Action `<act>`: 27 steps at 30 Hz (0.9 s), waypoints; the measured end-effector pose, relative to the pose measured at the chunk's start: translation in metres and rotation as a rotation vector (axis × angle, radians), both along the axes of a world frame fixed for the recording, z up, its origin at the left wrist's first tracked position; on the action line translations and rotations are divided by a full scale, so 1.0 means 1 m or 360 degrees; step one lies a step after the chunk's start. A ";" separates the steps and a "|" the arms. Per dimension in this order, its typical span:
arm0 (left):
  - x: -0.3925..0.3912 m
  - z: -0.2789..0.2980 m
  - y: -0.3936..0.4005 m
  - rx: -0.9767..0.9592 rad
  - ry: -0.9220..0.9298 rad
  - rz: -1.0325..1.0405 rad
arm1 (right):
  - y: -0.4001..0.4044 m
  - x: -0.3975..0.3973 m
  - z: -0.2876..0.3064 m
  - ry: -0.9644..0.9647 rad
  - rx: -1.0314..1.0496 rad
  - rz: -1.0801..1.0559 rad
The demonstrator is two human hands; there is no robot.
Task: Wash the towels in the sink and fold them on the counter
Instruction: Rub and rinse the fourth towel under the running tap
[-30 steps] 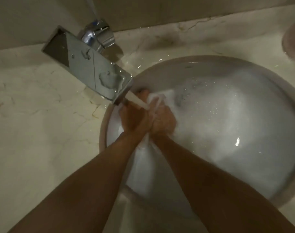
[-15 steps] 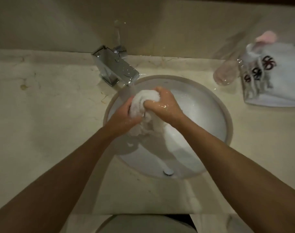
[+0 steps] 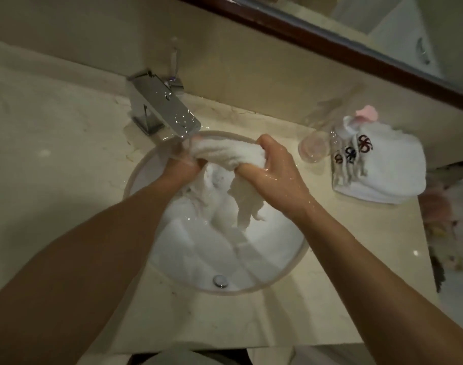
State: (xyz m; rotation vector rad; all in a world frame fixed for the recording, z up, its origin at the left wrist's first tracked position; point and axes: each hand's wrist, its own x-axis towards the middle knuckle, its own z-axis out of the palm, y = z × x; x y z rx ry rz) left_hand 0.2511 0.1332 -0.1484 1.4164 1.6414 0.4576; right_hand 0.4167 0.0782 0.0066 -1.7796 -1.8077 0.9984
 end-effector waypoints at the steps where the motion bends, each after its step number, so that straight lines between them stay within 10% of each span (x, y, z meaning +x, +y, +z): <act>1: 0.003 -0.001 0.004 -0.0002 0.0007 0.0021 | -0.003 0.003 -0.005 0.0080 -0.0018 -0.0074; 19: 0.006 -0.036 -0.019 -0.0057 -0.0120 0.0468 | -0.007 0.035 -0.022 0.0467 -0.0131 -0.0357; 27: -0.003 -0.049 -0.043 -0.0020 -0.0295 0.0496 | -0.007 0.021 -0.007 0.1332 -0.0220 -0.0559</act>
